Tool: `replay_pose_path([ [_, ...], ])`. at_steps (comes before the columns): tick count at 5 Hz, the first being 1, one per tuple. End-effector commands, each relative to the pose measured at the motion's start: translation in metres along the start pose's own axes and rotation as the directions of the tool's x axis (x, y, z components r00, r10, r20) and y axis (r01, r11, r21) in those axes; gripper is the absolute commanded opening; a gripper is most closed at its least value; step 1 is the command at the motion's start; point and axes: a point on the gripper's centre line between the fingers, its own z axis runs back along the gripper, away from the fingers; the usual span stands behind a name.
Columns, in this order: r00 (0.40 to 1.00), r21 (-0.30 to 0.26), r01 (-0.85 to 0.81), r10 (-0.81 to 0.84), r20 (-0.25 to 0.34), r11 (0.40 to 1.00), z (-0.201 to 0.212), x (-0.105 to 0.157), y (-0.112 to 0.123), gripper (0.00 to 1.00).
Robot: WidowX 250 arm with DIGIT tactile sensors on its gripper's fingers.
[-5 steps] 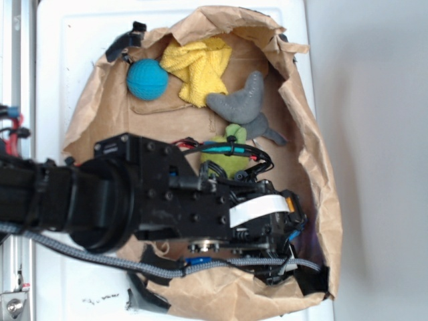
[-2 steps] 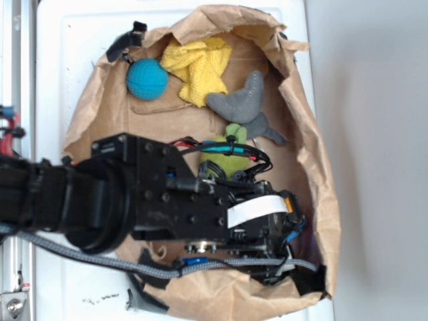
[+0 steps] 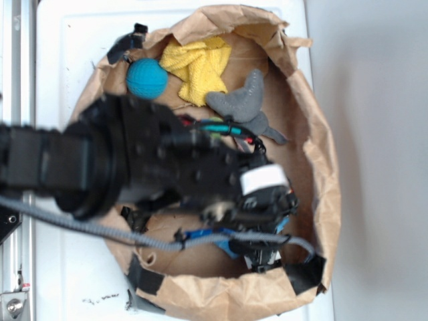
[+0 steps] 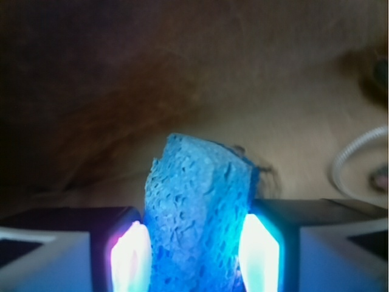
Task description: Grab the blue sponge.
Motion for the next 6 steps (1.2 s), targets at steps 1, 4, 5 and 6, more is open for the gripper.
replay_pose_path([
  [1, 0.999, -0.101, -0.039, 0.038, -0.009, 0.994, 0.06, 0.029, 0.001, 0.0],
  [4, 0.993, 0.076, 0.079, -0.086, 0.087, 0.994, 0.119, 0.034, 0.024, 0.0],
  [5, 0.994, 0.182, 0.03, -0.048, 0.098, 0.983, 0.137, 0.026, 0.034, 0.0],
  [6, 0.992, 0.21, 0.029, -0.054, 0.116, 0.977, 0.145, 0.02, 0.039, 0.0],
])
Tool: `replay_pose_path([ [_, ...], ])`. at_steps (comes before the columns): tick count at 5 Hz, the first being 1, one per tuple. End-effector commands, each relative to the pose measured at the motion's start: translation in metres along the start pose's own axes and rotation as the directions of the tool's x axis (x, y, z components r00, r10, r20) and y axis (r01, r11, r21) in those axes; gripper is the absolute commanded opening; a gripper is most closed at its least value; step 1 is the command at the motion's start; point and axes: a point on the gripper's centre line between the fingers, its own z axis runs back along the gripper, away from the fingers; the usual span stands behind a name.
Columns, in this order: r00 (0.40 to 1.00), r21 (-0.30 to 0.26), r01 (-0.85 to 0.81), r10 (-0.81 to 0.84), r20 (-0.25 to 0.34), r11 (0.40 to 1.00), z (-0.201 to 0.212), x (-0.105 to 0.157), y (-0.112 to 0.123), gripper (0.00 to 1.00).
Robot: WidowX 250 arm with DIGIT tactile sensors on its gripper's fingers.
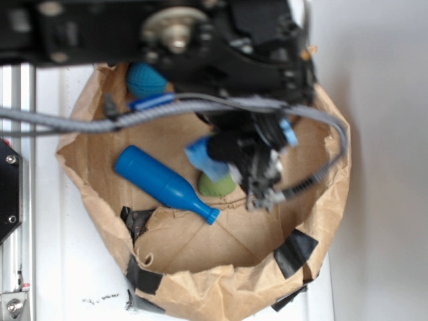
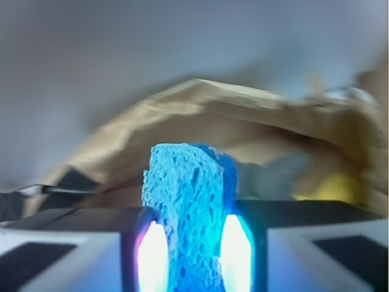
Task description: Grab the blue sponge.
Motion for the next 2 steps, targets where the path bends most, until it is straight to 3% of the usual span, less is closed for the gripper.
replay_pose_path([
  [1, 1.0, 0.068, 0.007, -0.006, -0.009, 0.998, 0.0245, -0.0051, 0.0072, 0.0],
  [2, 0.999, 0.089, 0.024, -0.02, -0.04, 0.996, 0.0223, -0.0113, 0.007, 0.0],
])
